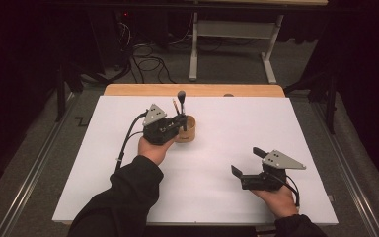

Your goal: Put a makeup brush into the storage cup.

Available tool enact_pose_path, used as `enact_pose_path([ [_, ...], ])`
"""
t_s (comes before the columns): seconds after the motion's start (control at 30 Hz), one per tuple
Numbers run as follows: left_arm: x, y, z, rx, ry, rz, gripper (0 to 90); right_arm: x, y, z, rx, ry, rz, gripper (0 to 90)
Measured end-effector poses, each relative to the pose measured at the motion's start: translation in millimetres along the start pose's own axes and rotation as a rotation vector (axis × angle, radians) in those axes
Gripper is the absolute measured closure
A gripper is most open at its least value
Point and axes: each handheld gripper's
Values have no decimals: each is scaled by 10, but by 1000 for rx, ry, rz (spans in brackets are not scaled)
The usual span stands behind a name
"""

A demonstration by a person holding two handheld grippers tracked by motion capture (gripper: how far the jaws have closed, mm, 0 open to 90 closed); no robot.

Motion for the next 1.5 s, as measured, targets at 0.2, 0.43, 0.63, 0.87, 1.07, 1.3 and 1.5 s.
enact_pose_path([
  [0.2, 14, -107, -31, 3, 11, -1, 792, -5, -5, 4, 3, -3, -3, 21],
  [0.43, 32, -215, -9, 13, 1, -9, 792, -5, -4, -2, 8, -2, -2, 21],
  [0.63, 15, -283, -25, 33, 5, -15, 792, -6, 3, -7, 13, -3, 1, 21],
  [0.87, -50, -352, -44, 45, -2, -49, 792, -9, -5, -23, 21, -2, -5, 21],
  [1.07, -75, -381, -25, 49, -23, -66, 792, -6, 5, -16, 24, -3, -1, 23],
  [1.3, -100, -404, -35, 55, -30, -80, 791, -7, 2, -29, 26, -1, -3, 25],
  [1.5, -123, -419, -31, 55, -42, -97, 792, -8, 4, -26, 27, -4, -3, 29],
])
Point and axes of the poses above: each handheld gripper's, and its own axes: y roughly backward along the jaws, x roughly out of its top, z roughly to its right, and after that the axes turned 5 degrees about -y, right-handed
